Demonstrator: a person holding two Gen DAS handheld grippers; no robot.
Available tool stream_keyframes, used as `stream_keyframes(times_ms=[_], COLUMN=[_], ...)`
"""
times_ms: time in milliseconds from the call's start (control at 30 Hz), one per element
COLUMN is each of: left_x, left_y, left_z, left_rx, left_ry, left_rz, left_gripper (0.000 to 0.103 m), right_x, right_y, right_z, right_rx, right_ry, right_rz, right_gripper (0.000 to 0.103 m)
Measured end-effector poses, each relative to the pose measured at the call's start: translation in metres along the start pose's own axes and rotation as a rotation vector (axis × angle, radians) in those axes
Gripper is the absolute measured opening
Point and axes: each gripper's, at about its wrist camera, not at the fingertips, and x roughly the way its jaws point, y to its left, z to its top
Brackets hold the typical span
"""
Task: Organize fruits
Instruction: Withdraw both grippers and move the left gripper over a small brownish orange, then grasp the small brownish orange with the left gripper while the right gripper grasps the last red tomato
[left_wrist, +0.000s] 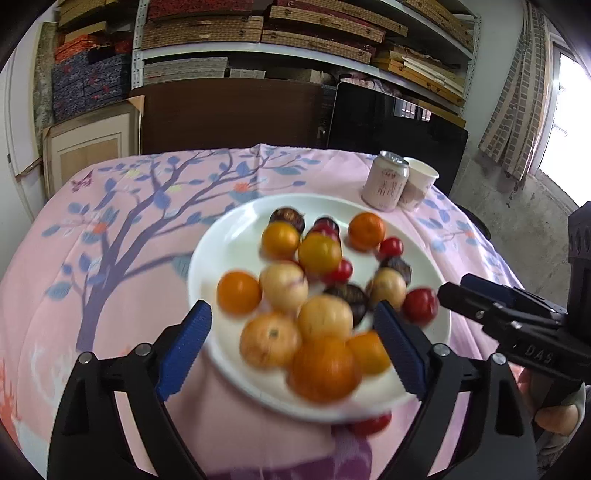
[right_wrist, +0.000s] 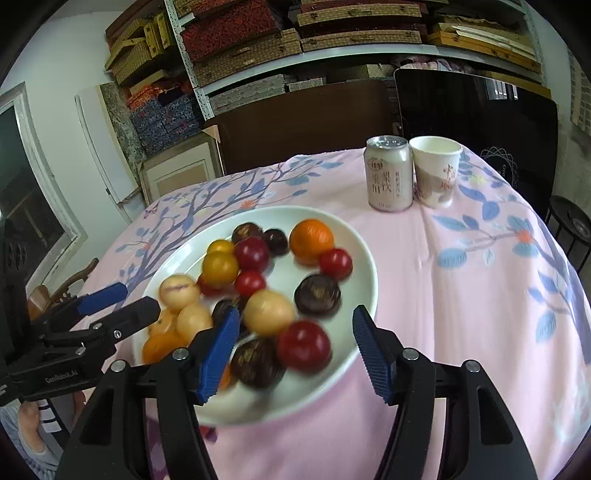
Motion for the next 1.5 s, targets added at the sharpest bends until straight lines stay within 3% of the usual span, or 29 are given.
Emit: stream_keyframes(times_ms=[300, 533, 900, 1267, 1333, 1500], left_x=[-0.053, -0.078, -0.078, -0.065, -0.064, -0.07], left_y=[-0.018, -0.051, -0.088, -0.085, -0.085, -0.084], left_z=[-0.076, -0.129, -0.152, -0.153, -0.153, -0.152], left_rx=[0.048, 0.152, 0.281, 0.269, 0.268, 0.262], left_ry=[0.014, 0.045, 0.081, 0.145, 0.155, 0.13], left_rz=[0.016, -0.007, 0.009, -0.015, -0.04, -0.056], left_gripper=[0.088, 0.089, 0.088, 0.042, 0.029, 0.029], right_x=[-0.042, -0.047, -0.049, -0.047, -0.045, -0.032], right_y=[0.004, -0.013, -0.02, -0.005, -0.002, 0.024], right_z=[-0.06, -0.081, -0.083, -0.085, -0.084, -0.075], right_rx=[0.034, 0.11, 0.139, 0.084, 0.075, -0.015], right_ry=[-0.006, 0.008, 0.009, 0.019, 0.025, 0.056], right_rz=[0.007, -0.006, -0.006, 0.001, 0.005, 0.033], right_gripper=[0.077, 0.077, 0.079, 0.08, 0.08, 0.08])
